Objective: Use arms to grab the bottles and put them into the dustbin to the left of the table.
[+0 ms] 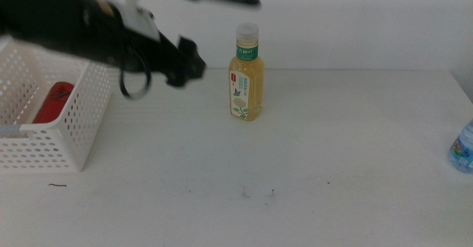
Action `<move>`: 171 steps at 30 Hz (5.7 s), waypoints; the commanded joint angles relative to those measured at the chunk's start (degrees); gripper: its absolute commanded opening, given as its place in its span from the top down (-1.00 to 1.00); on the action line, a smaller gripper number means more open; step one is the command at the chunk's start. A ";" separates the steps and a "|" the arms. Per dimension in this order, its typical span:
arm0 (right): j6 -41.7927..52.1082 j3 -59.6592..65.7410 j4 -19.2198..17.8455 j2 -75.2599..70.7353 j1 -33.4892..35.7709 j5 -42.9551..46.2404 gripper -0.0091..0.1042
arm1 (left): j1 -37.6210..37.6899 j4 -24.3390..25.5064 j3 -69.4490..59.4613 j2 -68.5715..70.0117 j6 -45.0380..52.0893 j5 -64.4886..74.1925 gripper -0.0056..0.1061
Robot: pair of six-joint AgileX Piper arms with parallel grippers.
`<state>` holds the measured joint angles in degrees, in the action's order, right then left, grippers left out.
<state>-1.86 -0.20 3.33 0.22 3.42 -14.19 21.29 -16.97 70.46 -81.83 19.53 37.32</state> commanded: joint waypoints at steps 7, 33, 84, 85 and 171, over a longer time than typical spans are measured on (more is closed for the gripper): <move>0.18 0.20 -0.58 -0.22 -0.01 0.49 -0.70 | 8.00 -3.04 -20.10 9.44 -0.31 -23.59 -0.78; 0.18 0.20 -0.58 -0.22 -0.01 0.49 -0.70 | 14.79 -0.26 -46.89 16.14 -6.55 -61.98 -0.78; 0.18 0.20 -0.58 -0.22 -0.01 0.49 -0.70 | 3.93 29.88 -13.75 -36.75 -35.22 -83.63 -0.78; 0.18 0.20 -0.58 -0.22 -0.01 0.49 -0.70 | 3.79 30.22 -13.49 -37.01 -35.65 -83.63 -0.78; 0.18 0.20 -0.58 -0.22 -0.01 0.49 -0.70 | -0.10 47.02 -21.15 11.82 -57.36 -41.26 0.26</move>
<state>-1.86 -0.20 3.33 0.22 3.42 -14.19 21.14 31.74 47.28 -71.78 -37.06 -4.92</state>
